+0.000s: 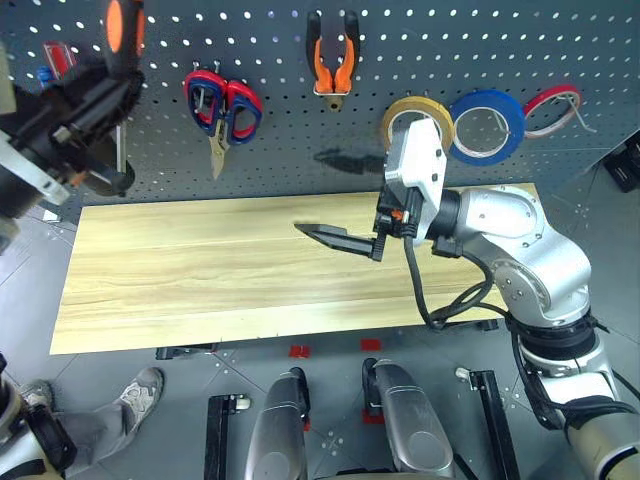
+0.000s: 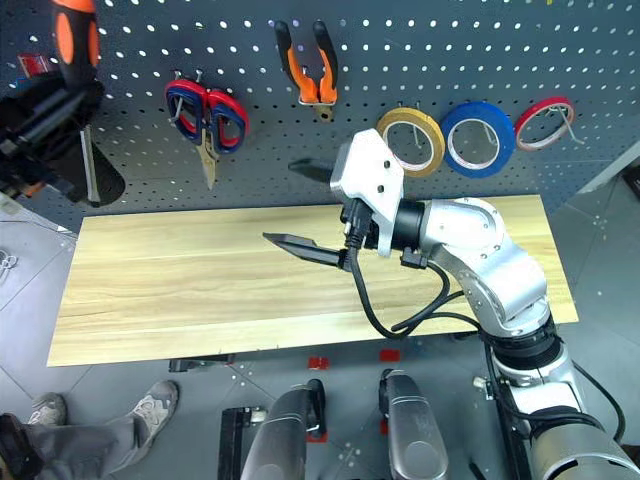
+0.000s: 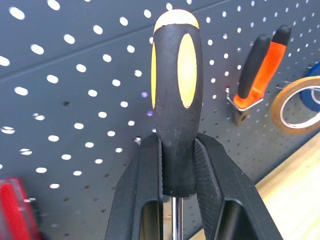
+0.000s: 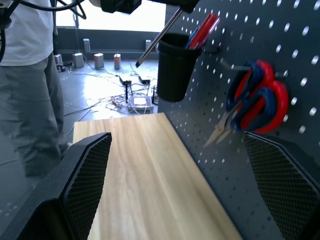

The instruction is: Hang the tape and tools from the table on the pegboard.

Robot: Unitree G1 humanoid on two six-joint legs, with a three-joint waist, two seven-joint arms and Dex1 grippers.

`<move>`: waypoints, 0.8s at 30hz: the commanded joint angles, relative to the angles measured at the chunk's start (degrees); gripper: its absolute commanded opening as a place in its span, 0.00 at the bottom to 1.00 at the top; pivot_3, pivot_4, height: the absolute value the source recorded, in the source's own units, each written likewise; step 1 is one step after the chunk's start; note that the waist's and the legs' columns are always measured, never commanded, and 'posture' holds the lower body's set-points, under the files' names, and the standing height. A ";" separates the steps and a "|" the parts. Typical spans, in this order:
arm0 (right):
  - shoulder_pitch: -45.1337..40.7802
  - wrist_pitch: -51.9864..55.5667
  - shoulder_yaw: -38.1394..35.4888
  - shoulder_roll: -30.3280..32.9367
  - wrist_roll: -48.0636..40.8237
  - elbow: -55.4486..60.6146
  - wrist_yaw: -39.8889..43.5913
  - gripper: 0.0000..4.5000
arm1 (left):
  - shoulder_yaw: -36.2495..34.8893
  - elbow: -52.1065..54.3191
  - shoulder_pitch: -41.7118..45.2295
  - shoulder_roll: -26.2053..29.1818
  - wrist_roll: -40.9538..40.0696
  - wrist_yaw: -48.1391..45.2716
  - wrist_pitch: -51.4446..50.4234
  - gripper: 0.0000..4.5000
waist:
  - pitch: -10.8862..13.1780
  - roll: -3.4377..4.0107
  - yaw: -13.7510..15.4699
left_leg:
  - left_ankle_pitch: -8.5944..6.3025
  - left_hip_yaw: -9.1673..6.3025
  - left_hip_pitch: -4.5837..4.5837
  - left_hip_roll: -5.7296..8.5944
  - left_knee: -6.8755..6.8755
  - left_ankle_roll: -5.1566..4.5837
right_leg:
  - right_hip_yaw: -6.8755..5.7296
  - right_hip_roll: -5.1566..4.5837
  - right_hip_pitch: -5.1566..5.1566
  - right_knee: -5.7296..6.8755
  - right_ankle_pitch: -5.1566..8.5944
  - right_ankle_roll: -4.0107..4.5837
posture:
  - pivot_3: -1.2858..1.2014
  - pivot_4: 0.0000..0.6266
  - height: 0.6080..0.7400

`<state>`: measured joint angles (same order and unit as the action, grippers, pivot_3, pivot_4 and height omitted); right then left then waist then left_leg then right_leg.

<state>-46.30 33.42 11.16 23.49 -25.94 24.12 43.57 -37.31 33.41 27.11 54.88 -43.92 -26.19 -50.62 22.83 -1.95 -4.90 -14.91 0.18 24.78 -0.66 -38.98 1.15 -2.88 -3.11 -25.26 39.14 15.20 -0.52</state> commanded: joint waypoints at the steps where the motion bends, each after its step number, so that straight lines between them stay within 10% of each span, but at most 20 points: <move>1: -1.69 -0.35 -1.50 -0.65 -1.34 1.29 0.15 1.00 | -3.03 -0.14 -0.61 1.98 1.53 -1.08 3.11 0.12 | -0.05 -0.04 0.11 | 0.00 -0.01 0.00 0.00 0.00 0.00 | -0.01 0.00 0.01 0.00 0.00 0.00 | 0.45 0.47 1.00; 24: -1.66 -4.93 1.12 -2.61 1.54 -0.87 1.11 1.00 | 1.71 -23.44 7.84 4.49 19.90 -2.36 31.87 0.12 | -3.83 -1.01 0.14 | 0.04 0.03 0.01 0.03 -0.03 0.00 | -0.02 -0.01 0.02 0.01 -0.07 0.10 | 0.44 0.36 1.00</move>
<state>-47.72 30.31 12.55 21.32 -24.68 22.10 44.88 -35.62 11.33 33.89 58.38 -26.33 -28.81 -22.81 19.00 -2.96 -4.76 -14.87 0.21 24.79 -0.63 -39.01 1.15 -2.90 -3.12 -25.24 39.16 15.12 -0.42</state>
